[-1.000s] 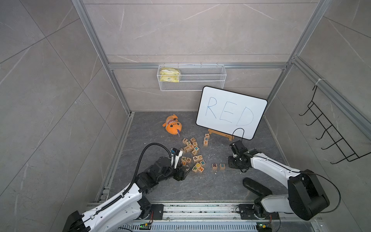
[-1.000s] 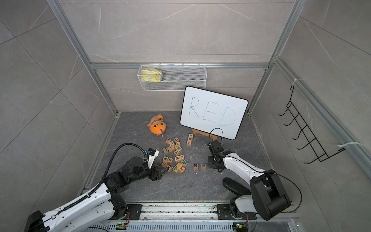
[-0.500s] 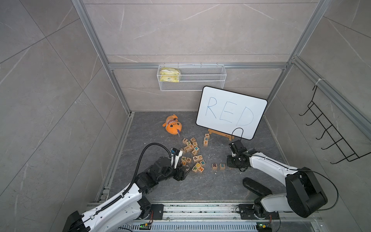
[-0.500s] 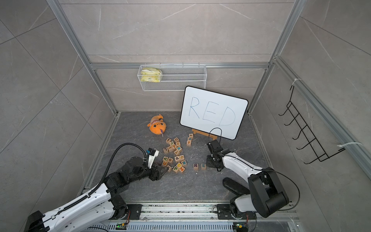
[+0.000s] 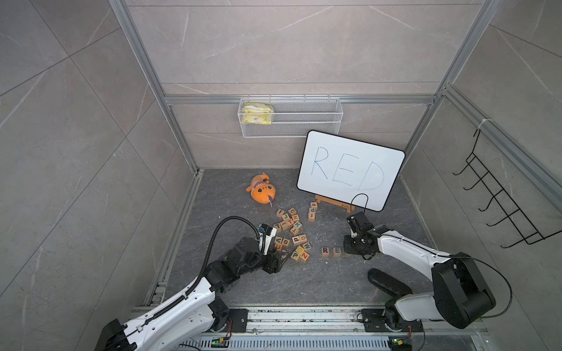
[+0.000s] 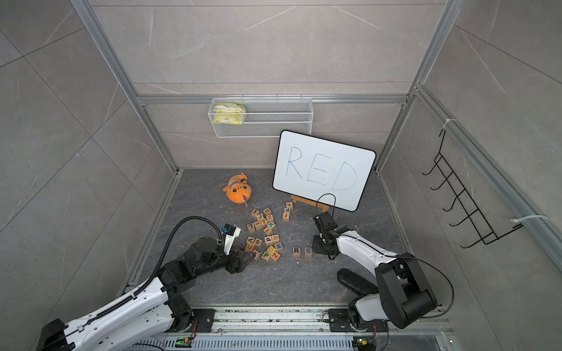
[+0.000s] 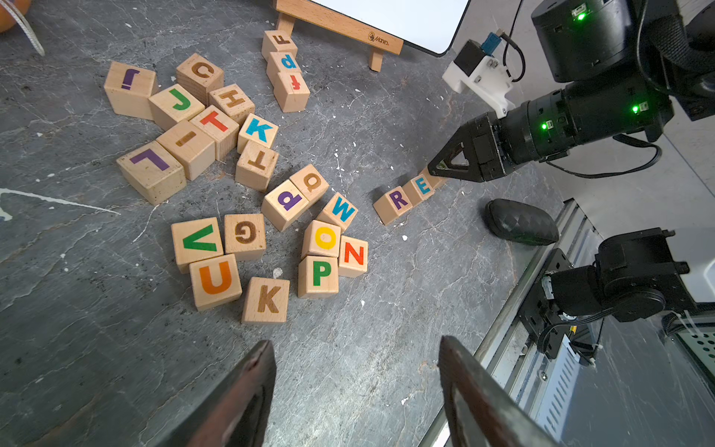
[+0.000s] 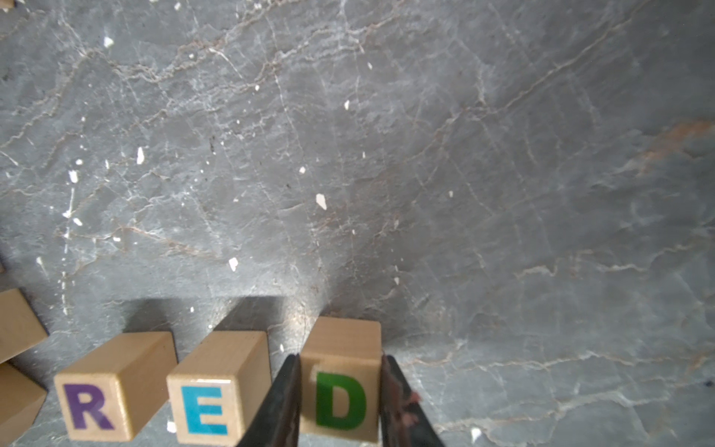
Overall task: Assemble the uppercase word "red" with letter blocks
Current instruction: Place the letter block at the center of the board.
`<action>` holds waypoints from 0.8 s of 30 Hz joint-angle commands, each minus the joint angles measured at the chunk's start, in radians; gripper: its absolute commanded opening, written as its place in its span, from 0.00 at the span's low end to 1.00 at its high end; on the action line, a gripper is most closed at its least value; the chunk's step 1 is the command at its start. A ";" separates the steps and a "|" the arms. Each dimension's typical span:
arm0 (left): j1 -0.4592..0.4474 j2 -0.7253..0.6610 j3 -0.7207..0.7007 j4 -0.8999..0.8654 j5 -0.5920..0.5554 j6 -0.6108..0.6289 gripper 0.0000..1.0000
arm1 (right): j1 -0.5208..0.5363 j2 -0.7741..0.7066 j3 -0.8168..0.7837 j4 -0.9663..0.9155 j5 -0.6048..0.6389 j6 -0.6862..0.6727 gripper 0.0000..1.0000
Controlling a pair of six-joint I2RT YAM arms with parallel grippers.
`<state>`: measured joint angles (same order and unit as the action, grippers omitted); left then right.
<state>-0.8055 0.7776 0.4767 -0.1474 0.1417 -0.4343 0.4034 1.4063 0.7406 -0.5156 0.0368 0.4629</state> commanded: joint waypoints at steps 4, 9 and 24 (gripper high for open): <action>-0.006 -0.008 0.035 0.028 0.007 0.012 0.70 | -0.004 0.004 -0.022 0.006 -0.023 -0.009 0.25; -0.005 -0.009 0.037 0.026 0.005 0.012 0.70 | -0.003 0.014 -0.023 0.004 -0.027 -0.007 0.25; -0.006 -0.008 0.036 0.026 0.001 0.011 0.70 | -0.003 -0.033 -0.049 -0.005 -0.009 0.006 0.27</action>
<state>-0.8055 0.7776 0.4767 -0.1478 0.1413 -0.4343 0.4034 1.3827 0.7139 -0.4953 0.0212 0.4633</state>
